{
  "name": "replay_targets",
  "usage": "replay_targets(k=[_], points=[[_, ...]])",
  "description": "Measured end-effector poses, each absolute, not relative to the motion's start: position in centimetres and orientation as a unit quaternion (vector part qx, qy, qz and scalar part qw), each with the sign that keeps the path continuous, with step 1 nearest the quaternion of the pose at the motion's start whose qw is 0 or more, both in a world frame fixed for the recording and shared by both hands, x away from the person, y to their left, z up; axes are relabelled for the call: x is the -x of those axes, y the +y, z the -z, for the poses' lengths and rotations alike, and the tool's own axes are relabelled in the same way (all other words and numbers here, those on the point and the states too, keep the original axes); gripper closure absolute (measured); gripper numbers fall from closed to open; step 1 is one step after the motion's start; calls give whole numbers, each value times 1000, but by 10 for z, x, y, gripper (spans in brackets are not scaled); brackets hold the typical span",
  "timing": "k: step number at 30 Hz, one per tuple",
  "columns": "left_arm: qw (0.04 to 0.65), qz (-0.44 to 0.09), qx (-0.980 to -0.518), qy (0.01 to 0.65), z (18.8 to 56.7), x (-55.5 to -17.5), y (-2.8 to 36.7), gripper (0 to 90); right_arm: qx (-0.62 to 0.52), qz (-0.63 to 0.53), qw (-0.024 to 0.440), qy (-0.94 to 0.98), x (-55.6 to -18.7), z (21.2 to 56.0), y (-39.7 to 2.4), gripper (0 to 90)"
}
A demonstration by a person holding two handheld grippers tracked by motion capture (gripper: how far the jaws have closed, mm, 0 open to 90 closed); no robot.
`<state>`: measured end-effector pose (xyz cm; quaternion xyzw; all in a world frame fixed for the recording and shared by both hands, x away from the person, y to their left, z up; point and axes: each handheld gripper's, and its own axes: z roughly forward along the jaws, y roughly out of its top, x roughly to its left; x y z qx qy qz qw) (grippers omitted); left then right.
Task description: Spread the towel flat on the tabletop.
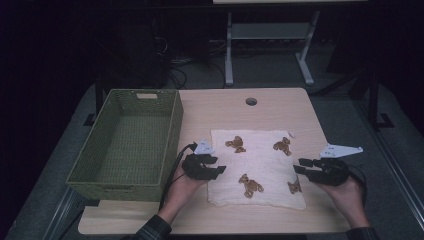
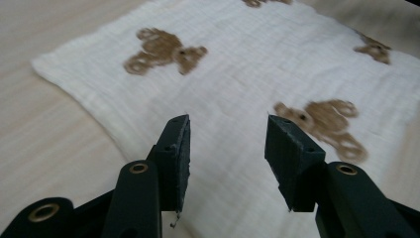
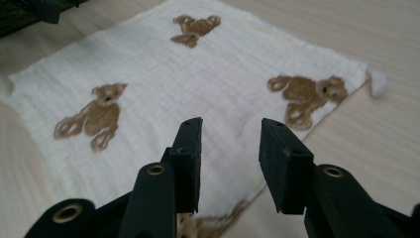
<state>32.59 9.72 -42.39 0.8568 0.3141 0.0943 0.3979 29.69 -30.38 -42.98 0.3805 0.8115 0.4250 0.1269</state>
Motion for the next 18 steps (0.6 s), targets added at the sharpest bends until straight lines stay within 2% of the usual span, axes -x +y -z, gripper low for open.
replay_targets(k=[18], points=[[390, -159, -834, 357, 423, -399, 96, 562, -390, -428, 145, 802, -371, 430, -301, 644]])
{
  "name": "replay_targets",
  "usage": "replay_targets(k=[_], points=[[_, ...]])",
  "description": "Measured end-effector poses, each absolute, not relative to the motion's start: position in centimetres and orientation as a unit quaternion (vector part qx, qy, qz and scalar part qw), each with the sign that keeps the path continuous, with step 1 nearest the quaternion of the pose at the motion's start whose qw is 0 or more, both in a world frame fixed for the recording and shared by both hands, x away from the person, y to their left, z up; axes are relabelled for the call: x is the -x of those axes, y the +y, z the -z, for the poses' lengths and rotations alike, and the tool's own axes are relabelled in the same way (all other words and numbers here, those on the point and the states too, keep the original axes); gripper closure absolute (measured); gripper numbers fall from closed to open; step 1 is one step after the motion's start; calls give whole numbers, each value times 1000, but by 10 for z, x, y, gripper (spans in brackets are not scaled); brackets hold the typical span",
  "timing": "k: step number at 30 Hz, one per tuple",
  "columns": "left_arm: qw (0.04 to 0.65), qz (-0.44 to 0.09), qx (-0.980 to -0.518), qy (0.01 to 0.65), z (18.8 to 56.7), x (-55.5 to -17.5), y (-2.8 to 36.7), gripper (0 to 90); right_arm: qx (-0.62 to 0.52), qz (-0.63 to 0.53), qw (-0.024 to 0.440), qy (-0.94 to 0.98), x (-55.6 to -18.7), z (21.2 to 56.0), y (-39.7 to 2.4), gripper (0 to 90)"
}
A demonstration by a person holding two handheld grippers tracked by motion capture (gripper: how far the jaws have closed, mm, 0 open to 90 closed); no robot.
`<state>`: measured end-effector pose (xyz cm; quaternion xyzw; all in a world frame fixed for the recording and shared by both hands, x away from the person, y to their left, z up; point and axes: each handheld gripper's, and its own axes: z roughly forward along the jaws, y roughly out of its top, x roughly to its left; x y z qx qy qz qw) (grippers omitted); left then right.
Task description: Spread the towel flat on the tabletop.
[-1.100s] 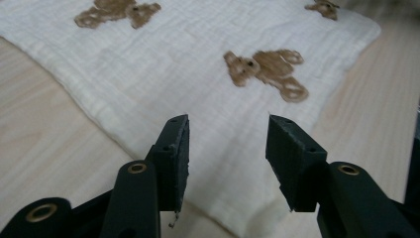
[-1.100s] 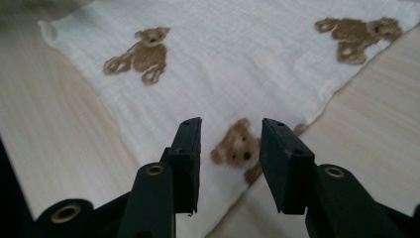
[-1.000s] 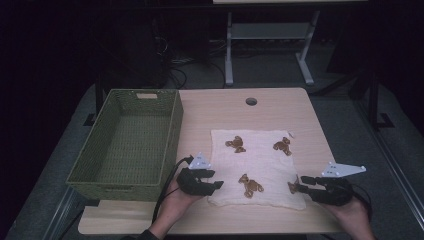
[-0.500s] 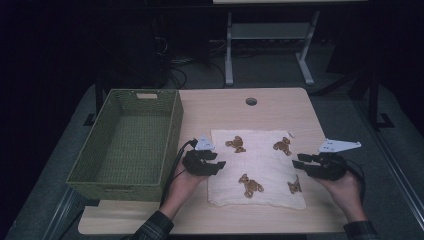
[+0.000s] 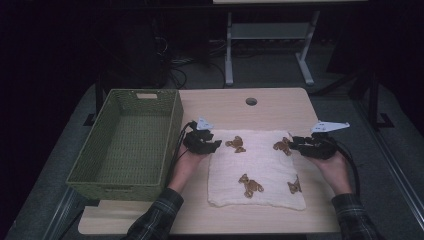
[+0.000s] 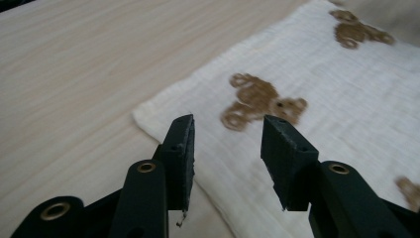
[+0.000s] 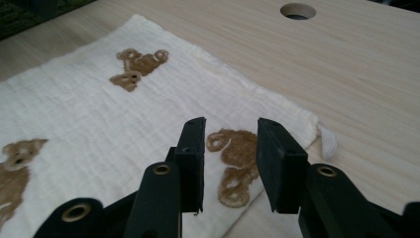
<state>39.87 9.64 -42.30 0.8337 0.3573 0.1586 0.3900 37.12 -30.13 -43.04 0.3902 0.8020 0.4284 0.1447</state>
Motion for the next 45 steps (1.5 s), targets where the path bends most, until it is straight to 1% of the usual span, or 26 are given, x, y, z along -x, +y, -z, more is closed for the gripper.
replay_targets(k=[5, 7, 9, 11, 15, 18, 22, 29, 36, 40, 45], points=[[391, -172, -821, 380, 429, -423, 95, 583, -399, -425, 143, 800, -388, 437, -303, 656], [385, -178, -820, 383, 431, -430, 95, 591, -405, -417, 139, 802, -401, 436, -304, 658], [380, -179, -820, 389, 433, -438, 97, 592, -409, -415, 143, 800, -408, 435, -306, 667], [379, -178, -818, 395, 435, -443, 99, 595, -418, -405, 135, 802, -417, 435, -308, 667], [368, -180, -819, 402, 444, -456, 98, 604, -429, -408, 143, 793, -431, 439, -314, 674], [359, -176, -823, 405, 449, -463, 97, 604, -442, -398, 133, 793, -444, 446, -316, 669], [356, -174, -824, 405, 454, -470, 96, 598, -447, -399, 139, 789, -454, 451, -315, 669], [348, -167, -827, 410, 462, -476, 97, 580, -460, -384, 118, 792, -462, 466, -310, 669], [337, -163, -834, 406, 468, -478, 95, 588, -460, -366, 122, 800, -463, 474, -305, 730], [338, -161, -834, 406, 469, -479, 95, 628, -454, -364, 129, 803, -462, 475, -304, 796], [340, -153, -834, 406, 468, -477, 92, 820, -456, -364, 131, 801, -460, 475, -301, 862]])
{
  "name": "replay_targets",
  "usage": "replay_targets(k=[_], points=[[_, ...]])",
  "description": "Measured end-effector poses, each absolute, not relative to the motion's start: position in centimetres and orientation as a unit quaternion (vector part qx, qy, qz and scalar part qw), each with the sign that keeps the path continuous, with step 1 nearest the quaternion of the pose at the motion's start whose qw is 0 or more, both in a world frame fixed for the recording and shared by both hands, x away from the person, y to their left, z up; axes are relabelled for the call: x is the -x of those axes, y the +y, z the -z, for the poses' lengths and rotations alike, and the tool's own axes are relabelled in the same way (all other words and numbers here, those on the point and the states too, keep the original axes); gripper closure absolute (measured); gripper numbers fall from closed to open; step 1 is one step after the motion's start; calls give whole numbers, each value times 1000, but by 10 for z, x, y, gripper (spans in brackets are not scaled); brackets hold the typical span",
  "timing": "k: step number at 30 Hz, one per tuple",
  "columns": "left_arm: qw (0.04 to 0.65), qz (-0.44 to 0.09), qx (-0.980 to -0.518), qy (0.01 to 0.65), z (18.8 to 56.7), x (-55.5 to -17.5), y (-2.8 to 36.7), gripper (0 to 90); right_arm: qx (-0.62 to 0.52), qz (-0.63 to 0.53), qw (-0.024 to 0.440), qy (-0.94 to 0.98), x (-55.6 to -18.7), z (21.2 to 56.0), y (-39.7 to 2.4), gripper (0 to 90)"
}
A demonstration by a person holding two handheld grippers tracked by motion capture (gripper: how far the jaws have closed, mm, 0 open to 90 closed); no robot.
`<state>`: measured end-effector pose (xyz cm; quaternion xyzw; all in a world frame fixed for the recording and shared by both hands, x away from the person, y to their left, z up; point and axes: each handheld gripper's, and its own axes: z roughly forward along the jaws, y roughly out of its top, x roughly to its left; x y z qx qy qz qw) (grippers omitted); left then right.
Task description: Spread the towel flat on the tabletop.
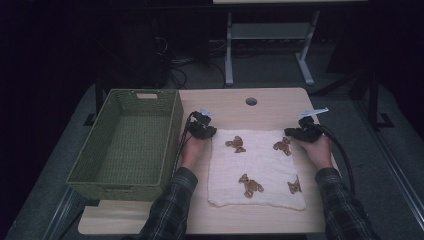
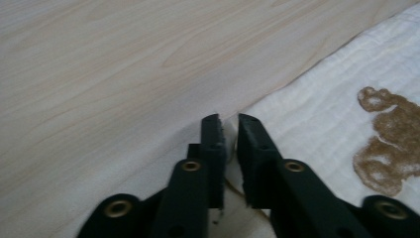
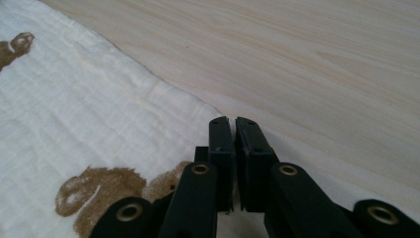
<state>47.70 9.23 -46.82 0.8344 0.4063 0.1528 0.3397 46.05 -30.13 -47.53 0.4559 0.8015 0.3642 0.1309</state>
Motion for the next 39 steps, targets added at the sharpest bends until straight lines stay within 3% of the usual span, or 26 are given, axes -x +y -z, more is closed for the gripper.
replay_targets(k=[8, 21, 39], points=[[355, -172, -822, 410, 452, -474, 94, 866, -453, -379, 140, 795, -458, 464, -305, 878], [409, -215, -789, 404, 402, -469, 92, 867, -440, -431, 186, 766, -457, 413, -323, 882], [414, -201, -805, 375, 408, -418, 103, 867, -405, -443, 184, 778, -395, 422, -322, 881]])
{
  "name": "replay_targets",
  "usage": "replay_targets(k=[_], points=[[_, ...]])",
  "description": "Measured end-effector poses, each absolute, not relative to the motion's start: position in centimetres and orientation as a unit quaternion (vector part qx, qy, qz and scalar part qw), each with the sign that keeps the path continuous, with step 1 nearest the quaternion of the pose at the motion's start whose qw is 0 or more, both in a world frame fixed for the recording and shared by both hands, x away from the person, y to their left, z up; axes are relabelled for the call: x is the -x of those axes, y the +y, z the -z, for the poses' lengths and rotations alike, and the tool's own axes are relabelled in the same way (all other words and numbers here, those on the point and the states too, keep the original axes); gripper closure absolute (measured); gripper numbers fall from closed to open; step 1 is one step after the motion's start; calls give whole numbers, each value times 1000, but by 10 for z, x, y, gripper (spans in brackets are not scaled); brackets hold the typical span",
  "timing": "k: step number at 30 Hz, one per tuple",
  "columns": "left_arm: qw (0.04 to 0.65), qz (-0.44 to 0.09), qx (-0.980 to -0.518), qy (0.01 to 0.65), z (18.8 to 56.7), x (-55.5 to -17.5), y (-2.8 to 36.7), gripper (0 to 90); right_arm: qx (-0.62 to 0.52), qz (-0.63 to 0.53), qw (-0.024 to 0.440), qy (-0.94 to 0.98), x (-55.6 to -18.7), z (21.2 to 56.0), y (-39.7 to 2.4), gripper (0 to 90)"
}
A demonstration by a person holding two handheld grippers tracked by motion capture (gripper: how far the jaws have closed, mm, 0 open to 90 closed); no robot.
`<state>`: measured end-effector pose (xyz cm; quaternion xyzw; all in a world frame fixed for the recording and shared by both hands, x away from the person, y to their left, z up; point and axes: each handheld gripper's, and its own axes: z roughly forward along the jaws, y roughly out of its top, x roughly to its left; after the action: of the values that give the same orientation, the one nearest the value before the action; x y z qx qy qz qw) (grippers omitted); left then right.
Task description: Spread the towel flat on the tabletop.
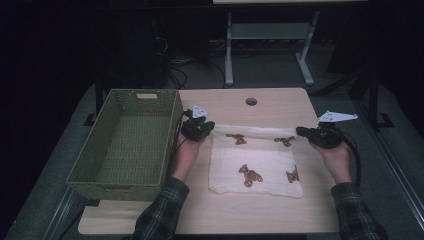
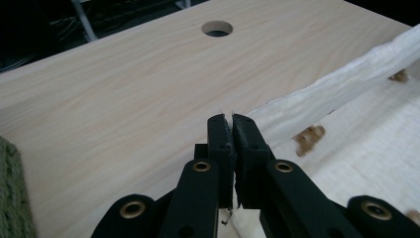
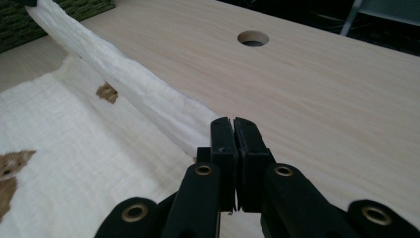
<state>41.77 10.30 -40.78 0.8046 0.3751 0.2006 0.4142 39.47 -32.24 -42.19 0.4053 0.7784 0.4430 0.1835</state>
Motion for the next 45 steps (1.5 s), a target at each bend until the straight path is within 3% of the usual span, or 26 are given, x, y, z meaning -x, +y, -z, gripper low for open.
replay_targets(k=[22, 45], points=[[380, -181, -835, 355, 437, -368, 105, 870, -390, -420, 157, 804, -347, 450, -313, 882], [388, -167, -848, 320, 430, -324, 114, 870, -381, -430, 145, 806, -301, 447, -320, 881]])
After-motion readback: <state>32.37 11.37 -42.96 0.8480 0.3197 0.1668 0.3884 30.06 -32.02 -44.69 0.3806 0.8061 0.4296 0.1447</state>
